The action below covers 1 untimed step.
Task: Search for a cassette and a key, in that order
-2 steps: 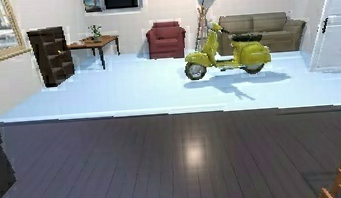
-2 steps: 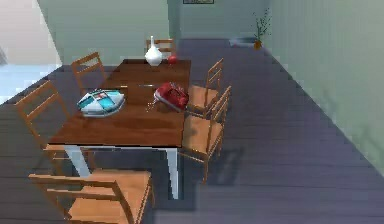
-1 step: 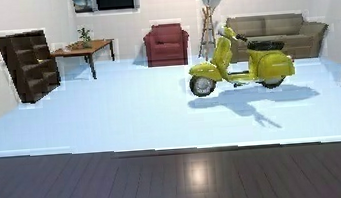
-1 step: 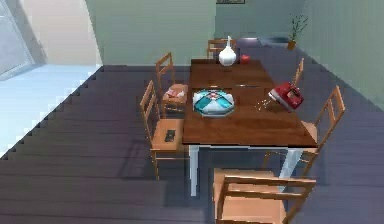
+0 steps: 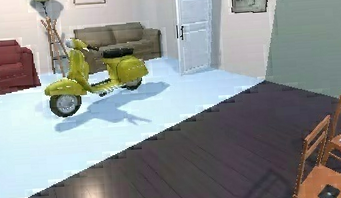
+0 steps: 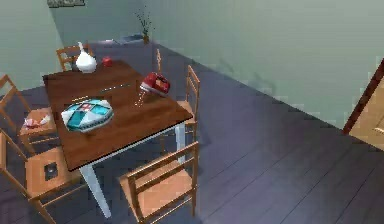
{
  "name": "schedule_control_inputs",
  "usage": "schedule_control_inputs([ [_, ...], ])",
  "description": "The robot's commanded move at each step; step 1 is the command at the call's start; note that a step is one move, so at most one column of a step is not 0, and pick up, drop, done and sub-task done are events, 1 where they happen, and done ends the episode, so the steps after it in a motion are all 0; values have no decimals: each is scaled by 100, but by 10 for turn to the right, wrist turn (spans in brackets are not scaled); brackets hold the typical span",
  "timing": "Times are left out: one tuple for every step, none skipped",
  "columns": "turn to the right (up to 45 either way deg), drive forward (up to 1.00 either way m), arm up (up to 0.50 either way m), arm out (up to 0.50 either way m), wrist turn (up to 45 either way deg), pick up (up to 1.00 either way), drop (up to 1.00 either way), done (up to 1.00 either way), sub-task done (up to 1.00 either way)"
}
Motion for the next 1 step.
schedule_control_inputs([
  [0,100,0,0,0,0,0,0,0],
])
